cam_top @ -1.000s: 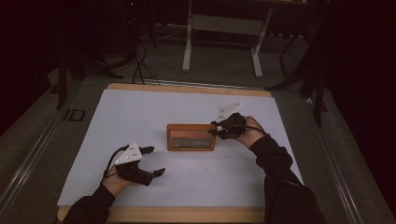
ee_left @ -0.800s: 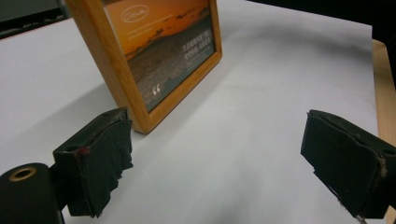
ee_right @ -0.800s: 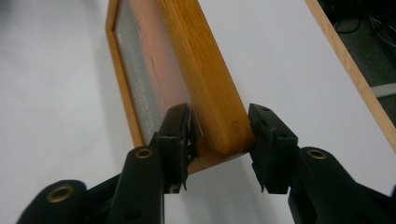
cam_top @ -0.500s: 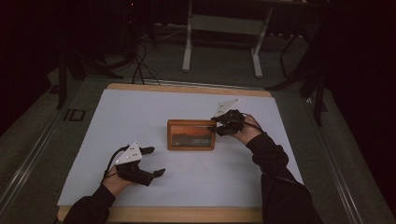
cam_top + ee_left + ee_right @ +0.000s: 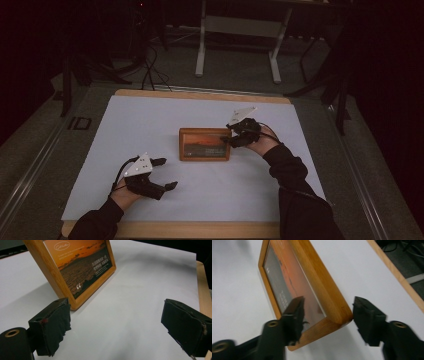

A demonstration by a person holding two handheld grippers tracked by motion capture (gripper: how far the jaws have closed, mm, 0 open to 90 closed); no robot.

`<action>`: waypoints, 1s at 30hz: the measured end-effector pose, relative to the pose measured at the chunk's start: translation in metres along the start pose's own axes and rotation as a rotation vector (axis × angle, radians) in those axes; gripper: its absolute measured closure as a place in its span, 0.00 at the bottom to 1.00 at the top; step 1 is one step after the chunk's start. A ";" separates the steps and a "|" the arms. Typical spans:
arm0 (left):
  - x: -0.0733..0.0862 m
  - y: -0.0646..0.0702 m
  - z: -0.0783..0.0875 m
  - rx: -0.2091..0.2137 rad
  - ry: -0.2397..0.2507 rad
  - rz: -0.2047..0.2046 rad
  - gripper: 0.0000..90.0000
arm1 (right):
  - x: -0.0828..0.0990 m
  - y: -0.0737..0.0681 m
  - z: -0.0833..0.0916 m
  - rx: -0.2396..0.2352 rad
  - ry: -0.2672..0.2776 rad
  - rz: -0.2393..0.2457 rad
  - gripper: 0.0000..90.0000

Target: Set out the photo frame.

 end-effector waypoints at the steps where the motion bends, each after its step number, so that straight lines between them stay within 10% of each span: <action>1: 0.000 0.000 0.000 0.001 -0.001 0.001 0.10 | -0.001 0.000 0.001 0.003 0.004 -0.006 0.43; 11: 0.000 0.001 -0.001 0.006 -0.003 0.001 0.10 | -0.006 -0.008 0.018 0.020 0.067 -0.051 0.16; 30: 0.001 0.003 -0.001 0.010 -0.006 -0.002 0.10 | 0.029 -0.037 0.042 0.052 0.149 -0.118 0.15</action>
Point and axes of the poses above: each handheld gripper's, and its own axes: z roughly backward along the jaws, x roughly out of its underside, y roughly to its right, the point moved 7 cm from there along -z, roughly forward along the jaws
